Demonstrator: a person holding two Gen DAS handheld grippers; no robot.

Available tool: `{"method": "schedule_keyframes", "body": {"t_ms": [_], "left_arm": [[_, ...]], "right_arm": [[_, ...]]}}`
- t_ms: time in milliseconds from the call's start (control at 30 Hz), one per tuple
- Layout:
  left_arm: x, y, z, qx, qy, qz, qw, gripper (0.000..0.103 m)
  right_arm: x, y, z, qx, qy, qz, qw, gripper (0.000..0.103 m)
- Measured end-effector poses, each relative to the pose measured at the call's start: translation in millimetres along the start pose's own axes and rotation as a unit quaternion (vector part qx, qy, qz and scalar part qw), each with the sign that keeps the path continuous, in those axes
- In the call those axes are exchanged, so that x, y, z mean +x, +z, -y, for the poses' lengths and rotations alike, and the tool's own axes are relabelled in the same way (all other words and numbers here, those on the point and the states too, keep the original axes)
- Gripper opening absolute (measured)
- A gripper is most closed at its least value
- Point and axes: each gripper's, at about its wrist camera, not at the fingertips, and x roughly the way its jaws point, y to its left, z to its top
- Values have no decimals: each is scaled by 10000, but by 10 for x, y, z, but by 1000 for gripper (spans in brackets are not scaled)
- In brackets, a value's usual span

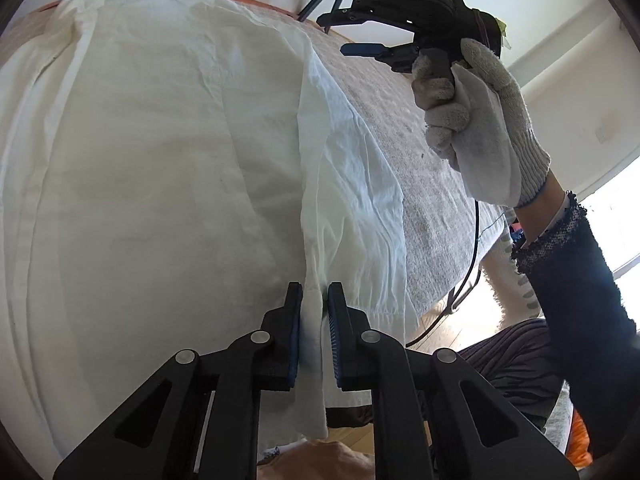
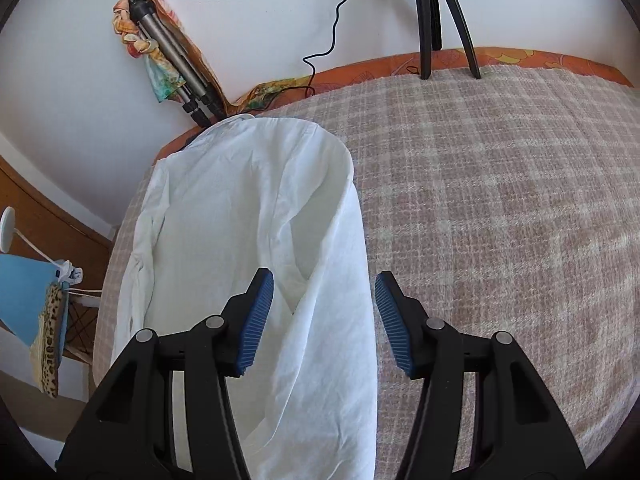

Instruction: Fold small clothes

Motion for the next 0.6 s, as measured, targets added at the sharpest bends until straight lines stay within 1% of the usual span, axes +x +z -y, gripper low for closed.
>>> {"method": "schedule_keyframes", "body": {"t_ms": [67,200,233,267,333,400,467,600], "left_arm": [[38,9,7,51,3,-30,10000,6],[55,14,18,55,-50,-21,10000,5],[59,19,22,51,-56,-24,10000,5],[62,23,27,52,-67,-28,10000,5],[56,20,37,63,-110,-38,9999,4],[40,13,50,85,-120,-41,9999,4],[40,35,70,80,-150,-27,9999,3],[-84,24,89,30,-359,92,9993,3]], "right_arm": [[101,103,27,97,115,-23,9999,56],[337,238,35,130,40,-108,9998,55],[413,247,36,133,59,-194,9997,46],[480,246,36,132,92,-272,9995,29],[574,242,39,137,30,-319,9994,8],[585,250,42,146,57,-235,9996,5],[512,295,58,239,117,-119,9996,3],[182,439,-34,270,452,287,9982,3]]}}
